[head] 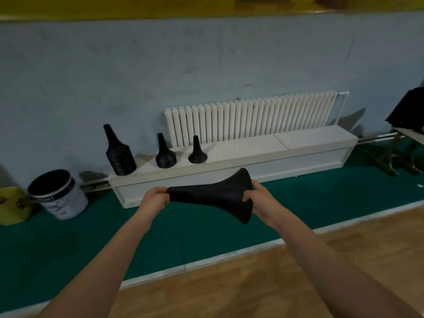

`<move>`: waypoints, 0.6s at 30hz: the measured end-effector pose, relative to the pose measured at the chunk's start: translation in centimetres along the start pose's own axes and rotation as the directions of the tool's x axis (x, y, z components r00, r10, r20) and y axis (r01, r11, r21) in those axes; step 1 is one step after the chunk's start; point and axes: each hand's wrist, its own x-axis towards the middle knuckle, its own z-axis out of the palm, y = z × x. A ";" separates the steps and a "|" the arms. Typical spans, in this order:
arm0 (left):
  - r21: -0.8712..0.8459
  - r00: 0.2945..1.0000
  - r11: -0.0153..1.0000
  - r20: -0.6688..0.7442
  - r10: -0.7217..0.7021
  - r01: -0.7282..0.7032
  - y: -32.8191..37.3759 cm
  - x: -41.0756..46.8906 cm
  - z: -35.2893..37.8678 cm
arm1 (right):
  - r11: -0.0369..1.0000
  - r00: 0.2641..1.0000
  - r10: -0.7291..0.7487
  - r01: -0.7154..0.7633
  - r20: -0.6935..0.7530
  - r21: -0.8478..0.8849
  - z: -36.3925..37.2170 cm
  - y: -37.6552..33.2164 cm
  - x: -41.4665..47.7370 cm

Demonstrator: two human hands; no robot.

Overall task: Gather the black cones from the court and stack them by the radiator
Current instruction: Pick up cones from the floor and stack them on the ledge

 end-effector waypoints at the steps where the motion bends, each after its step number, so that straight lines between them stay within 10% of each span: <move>1: 0.010 1.000 1.000 -0.024 0.001 -0.001 -0.2 0.7 -0.4 | 1.000 1.000 0.010 -0.010 0.007 0.002 0.5 -0.2 0.7; 18: -0.109 0.991 0.994 -0.130 -0.018 0.004 2.2 17.6 -14.7 | 0.998 0.990 0.042 -0.035 0.135 -0.060 19.0 -7.4 17.2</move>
